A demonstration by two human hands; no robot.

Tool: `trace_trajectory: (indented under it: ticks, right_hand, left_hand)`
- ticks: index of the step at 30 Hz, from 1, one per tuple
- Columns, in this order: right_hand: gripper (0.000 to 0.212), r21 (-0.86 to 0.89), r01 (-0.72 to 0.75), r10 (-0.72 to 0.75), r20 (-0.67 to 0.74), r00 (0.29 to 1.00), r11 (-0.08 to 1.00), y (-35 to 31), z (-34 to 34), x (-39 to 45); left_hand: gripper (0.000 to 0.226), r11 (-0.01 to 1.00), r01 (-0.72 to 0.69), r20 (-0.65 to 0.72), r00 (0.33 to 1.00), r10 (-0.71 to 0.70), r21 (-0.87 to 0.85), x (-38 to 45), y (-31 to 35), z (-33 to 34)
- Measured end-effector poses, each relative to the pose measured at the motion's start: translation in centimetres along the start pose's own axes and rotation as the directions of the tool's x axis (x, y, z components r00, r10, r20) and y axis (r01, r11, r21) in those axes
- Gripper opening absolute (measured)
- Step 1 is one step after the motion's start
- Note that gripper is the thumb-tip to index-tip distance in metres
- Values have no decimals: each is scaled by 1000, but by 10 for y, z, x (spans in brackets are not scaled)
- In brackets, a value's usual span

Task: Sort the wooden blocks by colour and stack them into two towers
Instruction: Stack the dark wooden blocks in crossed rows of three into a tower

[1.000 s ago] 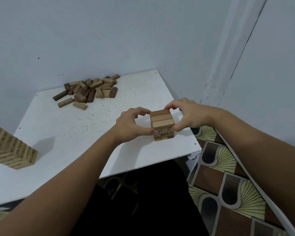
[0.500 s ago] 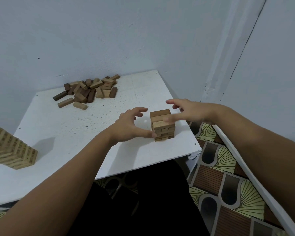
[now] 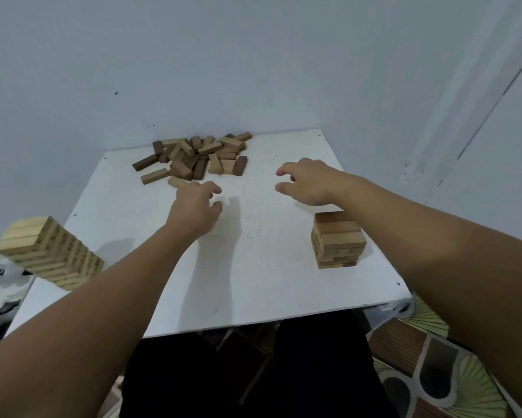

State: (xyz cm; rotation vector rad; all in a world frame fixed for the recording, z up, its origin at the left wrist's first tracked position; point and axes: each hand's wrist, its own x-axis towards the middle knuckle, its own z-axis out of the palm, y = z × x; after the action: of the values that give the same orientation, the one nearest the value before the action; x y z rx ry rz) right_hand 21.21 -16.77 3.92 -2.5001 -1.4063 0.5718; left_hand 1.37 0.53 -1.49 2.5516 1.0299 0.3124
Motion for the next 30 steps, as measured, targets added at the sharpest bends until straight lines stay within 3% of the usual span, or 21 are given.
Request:
trace_trajectory:
  ticks: [7,12,16,22,25,30]
  right_hand:
    - [63,-164,13,13,159,987,986,-29,16,78]
    - [64,-192,27,-1,135,991,981,-37,28,120]
    - [70,-228,22,-1,88,996,973,-41,40,137]
    - [45,-105,38,-43,-51,998,994,-41,49,142]
    - [36,-94,45,-54,-89,995,995,-43,51,138]
    - [28,-131,20,-35,-119,992,991,-45,49,119]
  left_hand:
    - [58,997,0,13,1000,-1,83,57,-5,20]
    - [68,996,46,80,995,-51,72,95,-8,37]
    - [63,998,-4,16,1000,3,59,102,-14,45]
    - [24,991,-53,-107,994,39,-126,94,-19,47]
    - [21,989,-71,-114,992,56,-130,90,-18,47]
    - [42,995,-100,-78,992,100,2,79,-22,44]
